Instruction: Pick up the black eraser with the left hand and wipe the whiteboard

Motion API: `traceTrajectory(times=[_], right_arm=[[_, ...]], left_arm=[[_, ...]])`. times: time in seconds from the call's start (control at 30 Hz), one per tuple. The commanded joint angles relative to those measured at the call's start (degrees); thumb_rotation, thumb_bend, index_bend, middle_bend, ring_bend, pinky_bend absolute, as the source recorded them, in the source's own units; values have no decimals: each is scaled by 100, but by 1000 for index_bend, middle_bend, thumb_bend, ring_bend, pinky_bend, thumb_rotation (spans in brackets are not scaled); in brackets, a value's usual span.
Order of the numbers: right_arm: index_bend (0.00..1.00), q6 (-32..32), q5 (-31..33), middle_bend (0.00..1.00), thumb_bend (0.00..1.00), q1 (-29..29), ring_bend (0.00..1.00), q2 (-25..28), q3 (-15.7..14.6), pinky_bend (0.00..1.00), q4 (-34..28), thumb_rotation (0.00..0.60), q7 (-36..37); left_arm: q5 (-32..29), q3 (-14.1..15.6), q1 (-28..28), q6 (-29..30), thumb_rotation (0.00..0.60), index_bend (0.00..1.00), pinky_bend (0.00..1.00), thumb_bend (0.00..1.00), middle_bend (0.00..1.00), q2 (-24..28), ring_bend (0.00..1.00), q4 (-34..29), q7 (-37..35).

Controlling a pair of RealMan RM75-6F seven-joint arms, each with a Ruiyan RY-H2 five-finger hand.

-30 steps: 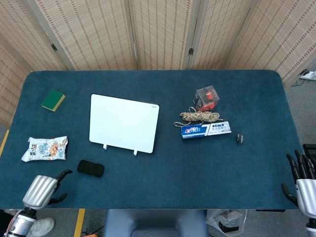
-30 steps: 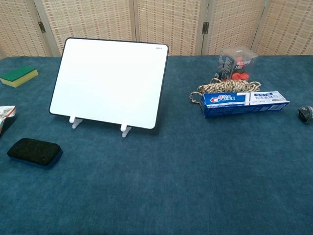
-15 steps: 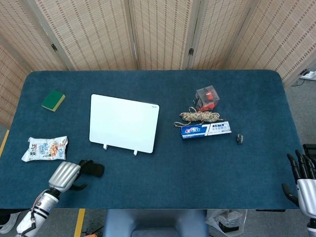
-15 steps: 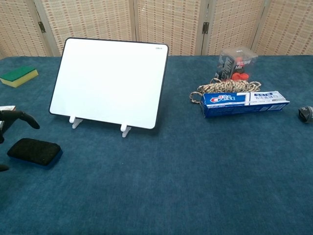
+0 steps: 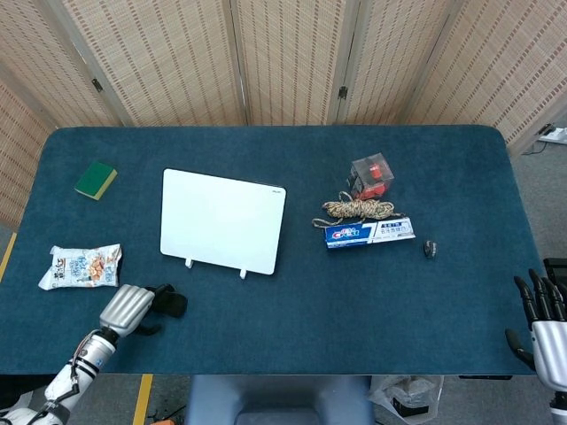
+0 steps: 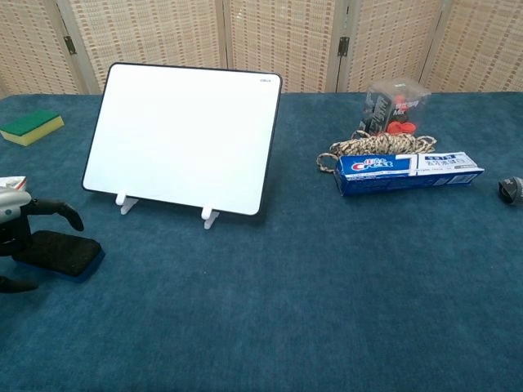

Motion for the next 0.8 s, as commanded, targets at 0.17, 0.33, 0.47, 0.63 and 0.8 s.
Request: traceTrajectory(times=[0.17,0.33,0.47,0.63,0.8], right_arm=[[0,-29,14,0,334,14,49,-16,1,70,-14,600,-59],[0,-38,36,0,335,18,48,-16,10,70,-17,600,-61],[0,-41,37,0,335,21,48,-18,9,70,-15,600,-71],[0,-38,35,0,334,21,49,-20,8,70,-16,600,-82],[0,-13,21,0,335,12,49,-26,5,70,-17,600,-87]], left_arm=[[-81,-13,-148,-164,600,302,1000,227,1000,-44,1000,180,-251],[-190,-56,-266,-305,600,321,1000,228,1000,-69,1000,289,-394],[-246,-75,-325,-357,600,355,1000,229,1000,-99,1000,375,-503],[-251,-65,-351,-336,600,424,1000,237,1000,-144,1000,494,-659],[-249,-43,-377,-335,600,451,1000,241,1000,-182,1000,614,-794]])
